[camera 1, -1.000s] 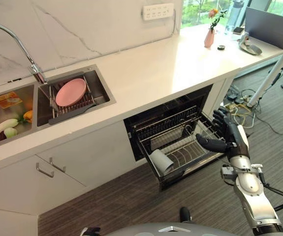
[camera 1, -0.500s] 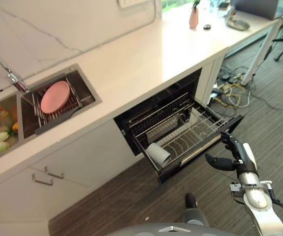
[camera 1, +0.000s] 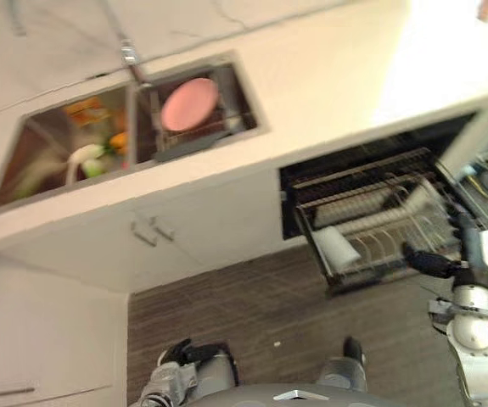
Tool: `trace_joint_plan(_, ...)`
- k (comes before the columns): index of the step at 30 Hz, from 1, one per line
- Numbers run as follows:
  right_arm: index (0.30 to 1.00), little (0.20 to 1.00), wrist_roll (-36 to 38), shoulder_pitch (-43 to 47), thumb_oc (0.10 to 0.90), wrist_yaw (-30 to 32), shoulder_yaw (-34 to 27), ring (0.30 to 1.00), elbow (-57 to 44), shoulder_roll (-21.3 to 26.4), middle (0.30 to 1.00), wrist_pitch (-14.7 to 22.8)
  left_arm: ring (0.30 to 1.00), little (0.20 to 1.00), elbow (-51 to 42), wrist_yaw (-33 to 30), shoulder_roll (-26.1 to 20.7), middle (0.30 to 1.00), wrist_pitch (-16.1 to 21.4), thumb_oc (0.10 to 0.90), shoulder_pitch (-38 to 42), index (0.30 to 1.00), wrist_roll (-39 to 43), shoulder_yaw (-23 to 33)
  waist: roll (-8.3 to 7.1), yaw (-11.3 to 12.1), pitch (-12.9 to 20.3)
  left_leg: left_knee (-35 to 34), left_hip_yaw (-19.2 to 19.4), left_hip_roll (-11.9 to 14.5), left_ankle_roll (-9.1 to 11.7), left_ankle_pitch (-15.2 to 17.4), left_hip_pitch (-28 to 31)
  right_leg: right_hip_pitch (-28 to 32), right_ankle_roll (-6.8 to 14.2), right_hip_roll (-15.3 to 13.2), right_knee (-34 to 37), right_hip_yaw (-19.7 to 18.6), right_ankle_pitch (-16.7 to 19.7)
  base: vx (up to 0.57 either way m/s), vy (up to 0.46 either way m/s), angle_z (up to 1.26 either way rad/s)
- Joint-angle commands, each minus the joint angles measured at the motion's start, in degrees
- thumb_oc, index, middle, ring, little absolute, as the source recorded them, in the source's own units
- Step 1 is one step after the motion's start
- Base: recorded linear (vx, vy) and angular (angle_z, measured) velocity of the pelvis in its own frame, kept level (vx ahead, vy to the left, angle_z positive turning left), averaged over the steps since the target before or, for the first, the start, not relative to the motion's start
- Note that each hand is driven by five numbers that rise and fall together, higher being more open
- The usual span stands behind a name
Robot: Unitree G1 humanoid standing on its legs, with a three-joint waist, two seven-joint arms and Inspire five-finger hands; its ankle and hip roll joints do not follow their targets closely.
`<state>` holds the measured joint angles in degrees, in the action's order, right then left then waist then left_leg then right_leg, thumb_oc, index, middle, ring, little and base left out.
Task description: Place the dishes in the dishwasher.
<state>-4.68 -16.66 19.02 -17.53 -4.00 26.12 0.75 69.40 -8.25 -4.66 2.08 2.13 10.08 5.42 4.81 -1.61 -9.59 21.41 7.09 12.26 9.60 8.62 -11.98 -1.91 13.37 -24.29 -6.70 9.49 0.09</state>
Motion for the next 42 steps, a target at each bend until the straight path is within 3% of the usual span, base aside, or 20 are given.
trace_joint_plan(1,0.900,0.900,-0.5,6.2,0.800,5.4,-2.6,0.900,-7.2,1.7,0.900,3.7,0.900,0.900,2.7,-3.1,-4.8,0.900,-2.5,0.800,-6.4,0.900,-5.4,-5.3,-1.91,-0.6,2.7,-15.7,-1.6,-2.6,-3.5,-5.7,5.8,3.0,-1.8,-3.9,-2.8,-4.2,9.3,0.23,0.856,0.65)
trace_joint_plan(3,0.900,0.900,2.8,7.3,0.800,5.5,-1.5,0.900,-7.3,-1.0,0.900,4.6,0.900,0.900,1.2,-3.4,-6.0,0.900,-2.9,0.800,-6.1,0.900,-3.4,-4.8,-1.82,0.1,1.8,-17.0,0.4,-4.9,-5.4,-5.0,7.6,-0.6,-3.4,-5.0,-8.0,-0.7,12.3,0.10,0.604,0.18)
trace_joint_plan(5,0.900,0.900,3.7,8.0,0.800,5.7,-0.7,0.900,-6.1,-1.6,0.900,5.3,0.900,0.900,0.9,-3.1,-6.5,0.900,-2.7,0.800,-6.1,0.900,-3.1,-5.0,-1.66,0.6,1.6,-17.6,1.6,-5.5,-6.0,-4.8,8.3,-0.9,-3.5,-4.8,-9.2,2.3,10.6,0.07,0.449,-0.34)
trace_joint_plan(6,0.900,0.900,3.0,8.6,0.800,5.5,0.1,0.900,-7.2,-1.4,0.900,5.3,0.900,0.900,0.7,-2.1,-6.6,0.900,-3.2,0.800,-6.4,0.900,-3.7,-5.4,-1.41,0.6,1.1,-19.3,1.8,-7.0,-7.3,-4.9,10.0,-2.7,-4.6,-0.2,-12.6,4.0,5.7,0.08,0.336,-0.44)
trace_joint_plan(8,0.900,0.900,3.0,8.6,0.800,5.5,0.1,0.900,-7.2,-1.4,0.900,5.3,0.900,0.900,0.7,-2.1,-6.6,0.900,-3.2,0.800,-6.3,0.900,-3.7,-5.4,-1.37,0.6,1.0,-19.4,1.9,-6.9,-7.2,-4.9,10.2,-2.6,-4.7,-0.1,-12.8,4.0,5.5,0.08,0.288,-0.25)
trace_joint_plan(9,0.900,0.900,3.0,8.9,0.800,5.3,-0.1,0.900,-8.2,-1.1,0.900,5.7,0.900,0.900,1.5,-2.2,-6.5,0.900,-3.6,0.800,-6.5,0.900,-4.4,-5.3,-1.45,0.1,0.4,-20.1,1.8,-8.3,-8.0,-4.6,11.4,-4.6,-6.3,7.0,-12.4,3.6,-0.7,0.10,0.347,0.15)
trace_joint_plan(10,0.900,0.900,3.3,9.1,0.800,5.4,-0.5,0.900,-8.5,-1.0,0.900,6.0,0.900,0.900,2.4,-2.1,-6.3,0.900,-3.8,0.800,-6.5,0.900,-4.6,-5.1,-1.70,-0.2,0.0,-20.4,2.1,-9.1,-8.2,-4.5,12.1,-5.5,-6.6,10.1,-11.7,3.2,-2.3,0.13,0.439,0.09)
trace_joint_plan(13,0.900,0.900,4.3,9.5,0.800,5.5,-0.6,0.900,-10.0,-1.2,0.900,7.5,0.900,0.900,4.9,-1.9,-5.5,0.900,-4.4,0.800,-6.2,0.900,-3.9,-3.7,-2.63,-0.4,-0.2,-22.2,2.4,-11.6,-8.5,-4.2,14.3,-5.4,-7.3,16.3,-8.2,4.7,-4.4,0.08,0.211,0.10)
trace_joint_plan(14,0.900,0.900,4.3,9.5,0.800,5.5,-0.6,0.900,-10.0,-1.2,0.900,7.5,0.900,0.900,4.9,-1.9,-5.5,0.900,-4.4,0.800,-6.2,0.900,-3.9,-3.7,-2.62,-0.4,-0.2,-22.2,2.4,-11.6,-8.5,-4.2,14.3,-5.3,-7.3,16.3,-8.2,4.7,-4.4,0.12,0.160,0.21)
trace_joint_plan(15,0.900,0.900,4.9,9.6,0.800,4.7,-0.7,0.900,-11.3,-1.1,0.900,8.1,0.900,0.900,5.3,-1.1,-4.8,0.900,-4.5,0.800,-6.2,0.900,-4.6,-3.6,-3.27,-0.5,0.4,-22.5,2.3,-13.0,-8.8,-3.9,15.2,-4.9,-7.4,19.6,-6.4,2.4,-4.8,0.12,0.130,0.26)
trace_joint_plan(16,0.900,0.900,5.0,9.7,0.800,4.3,-0.6,0.900,-11.9,-1.1,0.900,8.5,0.900,0.900,5.1,-0.8,-4.5,0.900,-4.4,0.800,-6.1,0.900,-4.9,-3.9,-3.25,-0.4,0.4,-22.4,2.3,-13.3,-9.0,-3.5,15.6,-5.2,-7.6,20.1,-7.0,1.9,-5.2,0.14,0.156,0.40)
trace_joint_plan(27,0.900,0.900,8.1,13.2,0.800,4.8,1.6,0.900,-19.0,-3.7,0.900,12.1,0.900,0.900,4.0,-0.6,-2.4,0.900,-4.0,0.800,-6.5,0.900,-7.9,-7.8,-2.89,1.6,4.4,-23.0,4.5,-14.4,-9.7,-2.0,17.9,2.2,-6.9,20.8,3.6,0.5,-3.0,0.11,0.008,-0.08)
trace_joint_plan(30,0.900,0.900,8.2,13.9,0.800,2.3,4.0,0.900,-18.6,-2.4,0.900,11.5,0.900,0.900,3.9,-0.4,-2.7,0.900,-4.2,0.800,-5.9,0.900,-8.5,-7.7,-2.46,2.0,3.9,-22.4,5.7,-14.1,-10.5,-1.2,18.0,0.4,-6.4,19.6,-1.2,1.7,-3.6,0.01,0.064,-0.38)
trace_joint_plan(31,0.900,0.900,8.5,14.4,0.800,0.5,4.9,0.900,-18.0,-1.4,0.900,11.0,0.900,0.900,3.7,0.1,-3.0,0.900,-4.2,0.800,-5.4,0.900,-8.7,-8.0,-1.73,1.4,2.3,-21.9,5.9,-13.8,-11.8,-0.6,18.3,-5.4,-5.0,17.6,-13.7,1.4,-3.9,-0.05,0.103,-0.87)
trace_joint_plan(33,0.900,0.900,8.7,14.2,0.800,-0.1,4.9,0.900,-17.7,-1.4,0.900,10.8,0.900,0.900,3.4,0.4,-3.3,0.900,-4.1,0.800,-5.2,0.900,-9.0,-8.4,-1.71,0.6,1.3,-21.7,5.3,-13.8,-12.1,-0.6,18.5,-7.7,-4.1,17.0,-18.6,-0.1,-3.1,-0.03,0.033,-0.54)
trace_joint_plan(35,0.900,0.900,8.4,13.6,0.800,-0.7,5.2,0.900,-17.0,-1.8,0.900,10.5,0.900,0.900,3.3,0.7,-3.9,0.900,-3.8,0.800,-4.9,0.900,-9.7,-8.6,-1.71,-0.7,0.9,-21.4,3.2,-13.8,-11.9,-0.4,18.7,-9.7,-4.4,17.2,-21.3,-5.5,-3.8,0.05,-0.082,0.23)
trace_joint_plan(37,0.900,0.900,8.8,13.4,0.800,-1.3,5.6,0.900,-16.5,-2.0,0.900,10.4,0.900,0.900,3.5,-0.1,-4.5,0.900,-3.6,0.800,-4.5,0.900,-9.1,-7.4,-1.74,-0.3,1.4,-21.0,2.4,-12.8,-10.9,-0.3,18.3,-8.8,-5.1,14.2,-15.2,-7.7,-4.0,0.08,-0.207,0.47)
trace_joint_plan(39,0.900,0.900,8.7,13.7,0.800,-1.8,5.3,0.900,-15.7,-1.7,0.900,10.2,0.900,0.900,4.1,-0.2,-4.6,0.900,-3.5,0.800,-4.7,0.900,-9.0,-7.1,-1.90,0.2,1.8,-20.8,1.2,-11.9,-9.9,0.3,18.7,-9.0,-4.9,10.6,-8.6,-7.7,-1.0,0.13,-0.265,-0.01)
trace_joint_plan(41,0.900,0.900,9.0,13.6,0.800,-2.0,5.0,0.900,-15.5,-1.6,0.900,9.9,0.900,0.900,4.5,0.0,-4.7,0.900,-3.5,0.800,-4.9,0.900,-9.0,-6.9,-2.18,-0.2,1.8,-20.3,0.5,-11.8,-9.6,0.8,19.2,-8.0,-4.4,10.1,-5.5,-7.8,0.2,0.17,-0.197,0.06)
trace_joint_plan(42,0.900,0.900,9.5,13.5,0.800,-2.3,5.2,0.900,-15.0,-2.3,0.900,10.2,0.900,0.900,5.4,-0.1,-5.4,0.900,-3.4,0.800,-5.5,0.900,-9.6,-5.7,-3.62,0.8,2.8,-20.3,1.6,-11.9,-8.7,1.9,20.2,-4.8,-2.9,9.1,-0.3,-5.7,0.7,0.18,-0.261,0.26)
